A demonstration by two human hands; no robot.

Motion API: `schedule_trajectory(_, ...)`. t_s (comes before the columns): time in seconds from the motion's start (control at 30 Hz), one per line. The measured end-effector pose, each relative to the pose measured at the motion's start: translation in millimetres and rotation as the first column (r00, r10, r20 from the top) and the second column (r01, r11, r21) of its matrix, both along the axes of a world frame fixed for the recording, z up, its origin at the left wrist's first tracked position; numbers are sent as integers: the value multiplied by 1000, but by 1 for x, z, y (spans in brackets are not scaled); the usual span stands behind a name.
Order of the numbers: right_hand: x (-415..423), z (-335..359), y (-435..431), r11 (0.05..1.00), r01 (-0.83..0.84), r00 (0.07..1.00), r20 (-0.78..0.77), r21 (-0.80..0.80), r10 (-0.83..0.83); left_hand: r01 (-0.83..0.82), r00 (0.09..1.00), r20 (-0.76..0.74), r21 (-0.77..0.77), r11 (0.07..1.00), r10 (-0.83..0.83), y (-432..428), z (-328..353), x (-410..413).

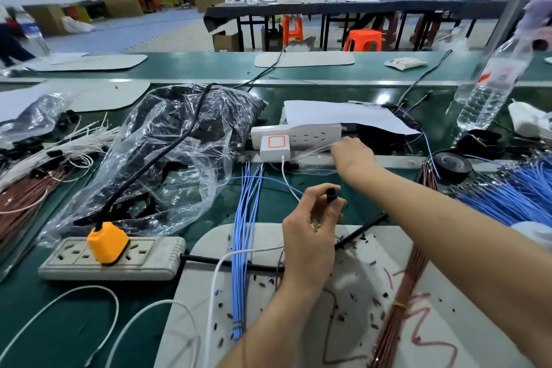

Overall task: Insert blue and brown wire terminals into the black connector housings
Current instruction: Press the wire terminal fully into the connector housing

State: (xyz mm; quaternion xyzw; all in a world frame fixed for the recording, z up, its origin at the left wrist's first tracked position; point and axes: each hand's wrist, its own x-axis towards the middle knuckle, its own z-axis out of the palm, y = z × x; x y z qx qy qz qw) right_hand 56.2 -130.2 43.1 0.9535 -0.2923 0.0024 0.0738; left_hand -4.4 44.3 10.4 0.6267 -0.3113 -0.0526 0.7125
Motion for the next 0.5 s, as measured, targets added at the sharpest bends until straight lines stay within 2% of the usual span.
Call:
schedule_trajectory(0.23,-2,-6,4,999,40,990,136,33,-45,11,1000,2,15,1000,-11,2,3,-2)
schedule_trajectory(0.3,-4,-7,8,1000,-5,987,163,12,3,9,1000,6,17,1000,-10,3,2,-1)
schedule_trajectory(0.37,-10,-7,9,991,-117,957,257,-68,130,11,1000,2,12,1000,-11,3,0,0)
schedule_trajectory(0.43,-19,-5,11,953,-267,853,426,-141,302,7,1000,5,23,1000,-7,2,-1,0)
schedule_trajectory(0.5,-35,3,18,930,-362,667,679,-66,308,10,999,33,43,999,-12,1,-2,0)
